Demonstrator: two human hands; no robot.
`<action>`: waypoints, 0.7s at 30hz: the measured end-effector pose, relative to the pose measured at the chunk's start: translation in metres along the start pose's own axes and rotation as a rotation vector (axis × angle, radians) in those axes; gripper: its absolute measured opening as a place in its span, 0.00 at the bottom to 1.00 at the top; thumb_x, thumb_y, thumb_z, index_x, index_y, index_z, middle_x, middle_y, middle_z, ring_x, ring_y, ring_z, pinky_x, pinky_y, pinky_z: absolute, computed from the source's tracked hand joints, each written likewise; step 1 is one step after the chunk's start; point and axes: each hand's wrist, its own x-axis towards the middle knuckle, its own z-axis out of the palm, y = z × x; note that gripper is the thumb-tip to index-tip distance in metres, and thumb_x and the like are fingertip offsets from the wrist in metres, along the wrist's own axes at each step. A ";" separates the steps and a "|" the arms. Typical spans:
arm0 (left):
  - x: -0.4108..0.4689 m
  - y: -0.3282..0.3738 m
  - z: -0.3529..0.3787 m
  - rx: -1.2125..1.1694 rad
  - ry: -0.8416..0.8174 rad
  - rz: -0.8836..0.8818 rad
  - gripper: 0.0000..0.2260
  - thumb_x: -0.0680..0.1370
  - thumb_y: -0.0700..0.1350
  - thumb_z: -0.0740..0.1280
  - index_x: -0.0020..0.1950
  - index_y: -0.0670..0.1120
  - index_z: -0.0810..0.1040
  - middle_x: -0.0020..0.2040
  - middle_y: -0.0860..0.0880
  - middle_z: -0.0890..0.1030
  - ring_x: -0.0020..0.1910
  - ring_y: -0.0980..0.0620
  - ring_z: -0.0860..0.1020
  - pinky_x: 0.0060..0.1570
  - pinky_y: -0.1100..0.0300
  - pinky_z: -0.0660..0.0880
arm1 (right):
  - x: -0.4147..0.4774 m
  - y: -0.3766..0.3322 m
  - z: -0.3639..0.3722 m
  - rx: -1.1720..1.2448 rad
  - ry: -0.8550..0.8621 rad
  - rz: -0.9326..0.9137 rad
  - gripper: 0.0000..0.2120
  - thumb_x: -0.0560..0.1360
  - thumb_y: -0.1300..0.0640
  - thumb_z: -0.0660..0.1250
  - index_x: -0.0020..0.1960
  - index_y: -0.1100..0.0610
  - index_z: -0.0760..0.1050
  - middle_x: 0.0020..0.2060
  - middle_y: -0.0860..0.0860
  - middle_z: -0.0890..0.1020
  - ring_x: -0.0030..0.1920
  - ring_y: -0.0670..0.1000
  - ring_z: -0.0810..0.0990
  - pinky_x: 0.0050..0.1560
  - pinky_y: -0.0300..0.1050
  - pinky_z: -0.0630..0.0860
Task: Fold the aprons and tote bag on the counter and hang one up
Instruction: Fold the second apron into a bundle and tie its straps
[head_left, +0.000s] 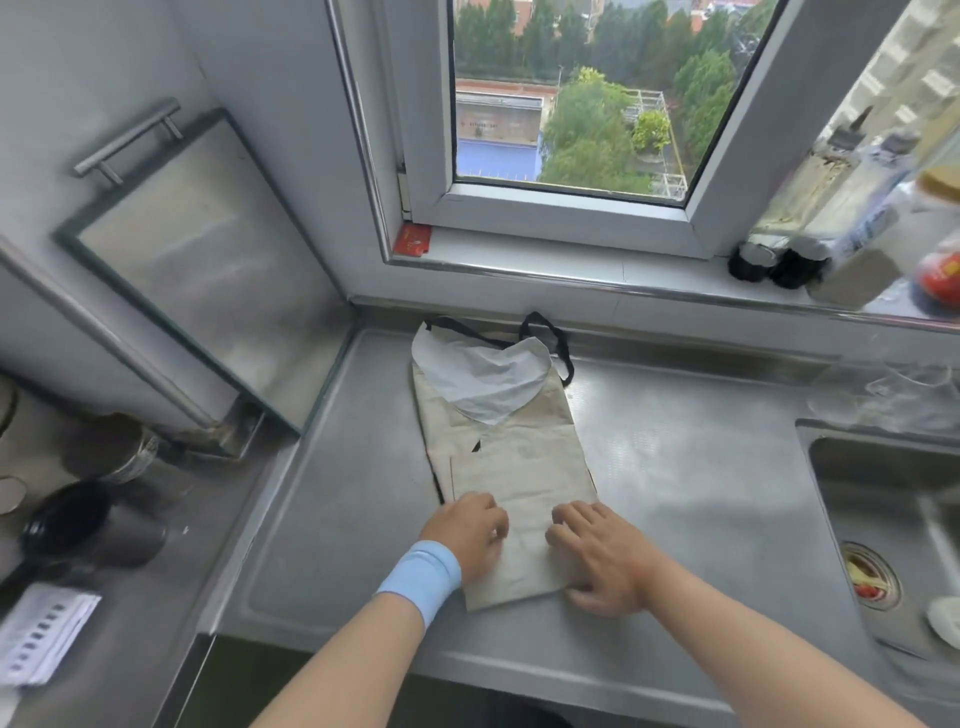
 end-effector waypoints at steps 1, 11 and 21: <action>-0.004 0.006 0.005 0.008 -0.059 0.004 0.11 0.76 0.52 0.63 0.56 0.52 0.75 0.58 0.51 0.73 0.59 0.47 0.72 0.55 0.55 0.72 | -0.004 0.001 0.003 -0.037 -0.035 0.003 0.25 0.66 0.40 0.60 0.57 0.53 0.70 0.58 0.52 0.72 0.55 0.55 0.73 0.54 0.51 0.72; -0.031 0.023 0.007 0.047 -0.208 -0.090 0.22 0.72 0.49 0.68 0.66 0.52 0.69 0.63 0.49 0.73 0.61 0.44 0.73 0.58 0.52 0.73 | -0.011 -0.018 -0.002 0.003 0.111 0.142 0.22 0.75 0.46 0.40 0.44 0.55 0.70 0.42 0.53 0.78 0.38 0.59 0.78 0.34 0.50 0.65; -0.041 0.017 -0.081 -0.056 -0.545 -0.313 0.09 0.78 0.49 0.66 0.52 0.44 0.76 0.45 0.48 0.73 0.44 0.47 0.71 0.45 0.59 0.70 | -0.012 -0.024 -0.097 0.572 -0.450 0.400 0.15 0.65 0.38 0.72 0.37 0.48 0.77 0.33 0.41 0.75 0.37 0.46 0.73 0.37 0.41 0.67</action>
